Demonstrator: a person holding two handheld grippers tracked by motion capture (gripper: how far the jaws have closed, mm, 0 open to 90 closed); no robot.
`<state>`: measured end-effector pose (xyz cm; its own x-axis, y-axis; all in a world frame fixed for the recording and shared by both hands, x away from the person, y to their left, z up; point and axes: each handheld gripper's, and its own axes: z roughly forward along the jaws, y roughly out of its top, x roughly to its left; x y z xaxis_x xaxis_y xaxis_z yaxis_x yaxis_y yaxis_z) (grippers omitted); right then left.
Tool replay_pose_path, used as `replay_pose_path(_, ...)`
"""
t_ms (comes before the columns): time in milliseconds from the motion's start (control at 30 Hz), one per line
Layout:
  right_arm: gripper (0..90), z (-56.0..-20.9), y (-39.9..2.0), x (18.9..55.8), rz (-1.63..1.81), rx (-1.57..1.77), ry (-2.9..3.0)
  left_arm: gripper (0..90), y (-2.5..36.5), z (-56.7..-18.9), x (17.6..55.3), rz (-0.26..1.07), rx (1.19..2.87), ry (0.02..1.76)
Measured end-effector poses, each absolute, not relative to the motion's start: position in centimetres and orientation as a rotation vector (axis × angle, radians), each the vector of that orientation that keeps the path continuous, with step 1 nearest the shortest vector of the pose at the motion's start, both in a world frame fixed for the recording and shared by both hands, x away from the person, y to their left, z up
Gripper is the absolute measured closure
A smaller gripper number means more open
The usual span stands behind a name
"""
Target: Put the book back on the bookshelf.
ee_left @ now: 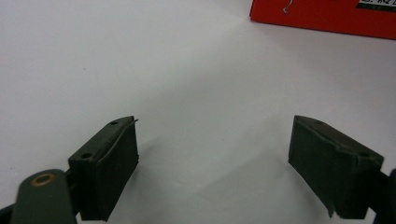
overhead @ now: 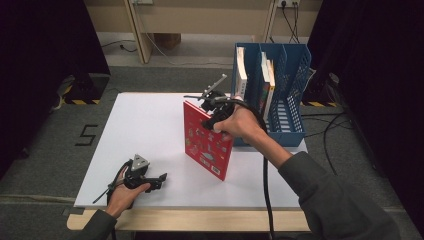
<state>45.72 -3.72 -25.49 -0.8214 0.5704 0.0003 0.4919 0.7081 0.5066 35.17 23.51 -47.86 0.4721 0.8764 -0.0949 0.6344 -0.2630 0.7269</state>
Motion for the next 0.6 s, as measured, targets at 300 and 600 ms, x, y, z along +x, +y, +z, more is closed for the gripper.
replay_pose_path(300, 76.8, -25.28, -3.77, 45.22, 0.797, 0.819, 2.751, 15.0, 23.31, -48.02, 35.19, 0.429, 2.042, 1.242)
replay_pose_path(600, 79.1, -25.09, -4.53, 45.08, 0.769, 0.769, 2.707, 14.3, 23.22, -48.04, 35.17, 0.432, 2.046, 1.242)
